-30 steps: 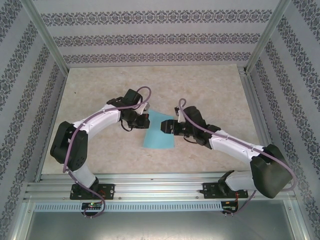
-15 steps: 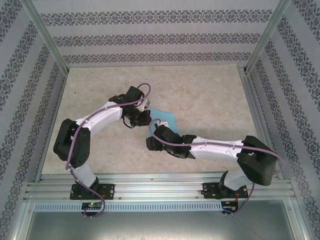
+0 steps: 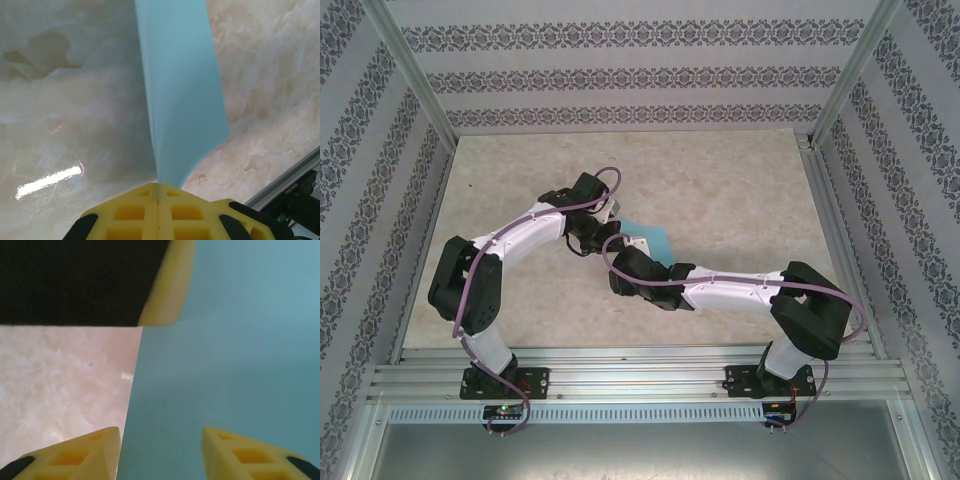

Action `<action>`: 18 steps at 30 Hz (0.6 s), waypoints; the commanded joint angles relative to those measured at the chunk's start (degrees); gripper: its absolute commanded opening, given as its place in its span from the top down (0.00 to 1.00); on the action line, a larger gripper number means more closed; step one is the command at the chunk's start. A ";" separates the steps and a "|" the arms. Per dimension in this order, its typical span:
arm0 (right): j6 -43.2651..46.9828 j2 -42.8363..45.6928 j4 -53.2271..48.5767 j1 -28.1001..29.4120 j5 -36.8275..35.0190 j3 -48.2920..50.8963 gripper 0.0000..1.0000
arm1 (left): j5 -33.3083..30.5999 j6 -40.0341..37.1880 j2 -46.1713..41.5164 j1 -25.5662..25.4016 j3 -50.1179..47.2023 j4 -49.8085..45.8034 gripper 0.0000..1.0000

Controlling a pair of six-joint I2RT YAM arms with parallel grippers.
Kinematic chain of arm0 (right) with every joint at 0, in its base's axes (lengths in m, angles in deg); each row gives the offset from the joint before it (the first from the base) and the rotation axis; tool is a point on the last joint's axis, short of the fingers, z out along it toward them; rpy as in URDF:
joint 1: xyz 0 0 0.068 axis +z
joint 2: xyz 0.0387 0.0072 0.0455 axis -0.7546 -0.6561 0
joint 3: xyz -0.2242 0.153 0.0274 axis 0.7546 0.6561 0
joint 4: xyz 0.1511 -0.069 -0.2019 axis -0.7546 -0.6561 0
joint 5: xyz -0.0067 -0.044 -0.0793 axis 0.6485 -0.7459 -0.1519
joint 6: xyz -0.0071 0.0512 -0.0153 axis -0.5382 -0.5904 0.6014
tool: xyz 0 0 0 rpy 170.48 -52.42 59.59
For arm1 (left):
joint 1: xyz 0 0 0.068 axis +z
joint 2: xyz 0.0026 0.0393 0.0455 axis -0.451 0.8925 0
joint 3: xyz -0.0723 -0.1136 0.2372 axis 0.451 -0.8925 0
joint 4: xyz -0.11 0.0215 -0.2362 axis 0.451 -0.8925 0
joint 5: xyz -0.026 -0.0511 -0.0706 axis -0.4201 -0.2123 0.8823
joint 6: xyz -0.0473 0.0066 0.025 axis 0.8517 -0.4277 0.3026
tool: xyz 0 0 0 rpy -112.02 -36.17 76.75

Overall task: Fold a paper plane with a square sheet of paper (fold left side to right side)
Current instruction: First fold in half a square sheet of paper at the center of the table.

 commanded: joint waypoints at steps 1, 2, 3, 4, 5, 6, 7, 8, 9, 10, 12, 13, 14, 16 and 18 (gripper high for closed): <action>0.83 -0.50 -0.37 0.70 -0.42 -1.90 0.60 | 0.56 0.12 0.36 0.93 1.34 -2.00 1.00; 0.91 -0.42 -0.49 0.62 -0.33 -1.95 0.61 | 0.56 0.05 0.36 0.93 1.34 -2.06 1.00; 1.01 -0.33 -0.52 0.70 -0.12 -1.86 0.62 | 0.53 0.03 0.40 1.00 1.39 -2.10 1.00; 1.09 -0.24 -0.63 0.69 0.13 -1.87 0.64 | 0.43 -0.01 0.43 1.09 1.36 -2.08 1.00; 1.23 -0.28 -0.64 0.70 0.35 -1.99 0.65 | 0.38 -0.01 0.40 1.11 1.31 -2.14 1.00; 1.40 -0.24 -0.65 0.70 0.69 -2.00 0.67 | 0.30 -0.04 0.45 1.11 1.26 -2.07 1.00; 1.48 -0.29 -0.73 0.67 0.87 -2.15 0.69 | 0.32 -0.09 0.45 1.11 1.27 -1.97 1.00; 1.66 -0.24 -0.94 0.78 1.07 -2.20 0.69 | 0.33 -0.17 0.45 1.06 1.19 -1.99 1.00; 1.78 -0.24 -1.11 0.84 1.21 -2.43 0.69 | 0.24 -0.10 0.53 1.20 1.17 -1.99 1.00; 2.00 -0.24 -1.42 0.92 1.25 -2.68 0.67 | 0.24 -0.10 0.59 1.19 1.17 -2.08 1.00; 2.48 -0.31 -1.98 1.08 1.31 -3.23 0.65 | 0.17 -0.18 0.65 1.17 1.17 -2.00 1.00; 2.63 -0.20 -2.29 1.15 1.18 -3.47 0.65 | 0.20 -0.19 0.78 1.15 1.26 -2.01 1.00; 2.67 -0.21 -2.56 1.29 0.98 -3.57 0.66 | 0.27 -0.19 0.80 1.18 1.26 -1.92 1.00; 2.71 -0.15 -2.78 1.31 0.83 -3.72 0.69 | 0.29 -0.21 0.80 1.13 1.19 -1.82 1.00; 2.68 -0.19 -2.84 1.41 0.83 -3.68 0.72 | 0.37 -0.19 0.80 1.19 1.18 -1.73 1.00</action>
